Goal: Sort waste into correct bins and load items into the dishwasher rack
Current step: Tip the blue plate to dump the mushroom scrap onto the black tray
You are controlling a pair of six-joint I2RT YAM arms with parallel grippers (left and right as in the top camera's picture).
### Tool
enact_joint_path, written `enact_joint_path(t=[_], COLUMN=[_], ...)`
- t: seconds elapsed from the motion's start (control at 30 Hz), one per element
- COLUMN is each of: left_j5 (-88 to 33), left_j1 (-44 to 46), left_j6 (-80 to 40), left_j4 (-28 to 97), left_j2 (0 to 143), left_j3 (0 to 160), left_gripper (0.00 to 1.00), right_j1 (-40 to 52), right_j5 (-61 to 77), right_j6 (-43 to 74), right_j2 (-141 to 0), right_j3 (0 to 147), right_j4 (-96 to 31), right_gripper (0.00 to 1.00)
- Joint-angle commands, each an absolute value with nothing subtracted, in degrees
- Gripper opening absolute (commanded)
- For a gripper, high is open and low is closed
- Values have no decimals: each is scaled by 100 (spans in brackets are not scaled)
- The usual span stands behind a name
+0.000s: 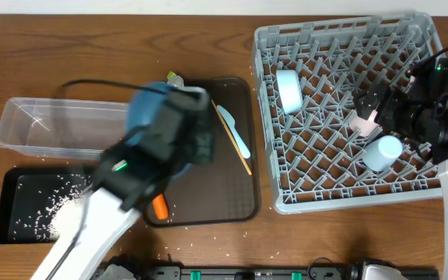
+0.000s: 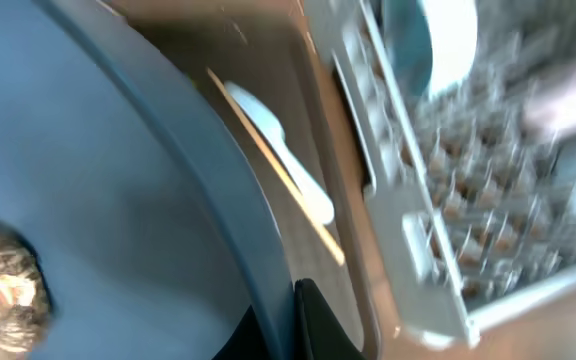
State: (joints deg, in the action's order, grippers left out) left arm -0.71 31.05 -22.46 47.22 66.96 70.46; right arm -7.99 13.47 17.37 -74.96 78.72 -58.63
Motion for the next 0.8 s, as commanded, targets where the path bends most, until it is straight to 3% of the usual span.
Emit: enact_joint_path(t=[0.0, 0.4, 0.77], left_j5=[397, 207, -412], left_j1=[2600, -19, -1100], left_j6=[-2672, -2628, -2860], left_j4=[4665, 5168, 5131], left_j2=[5854, 4239, 4106], left_j3=[7155, 7148, 7148], left_gripper=[6, 6, 6], right_j1=[-819, -819, -819], right_j5=[1356, 1356, 1356], right_j6=[1710, 1710, 1710], right_j2=[-7491, -7491, -7491], right_j3=[7896, 7896, 7896], right_j4=[-5854, -5874, -5872], right_gripper=[99, 99, 99])
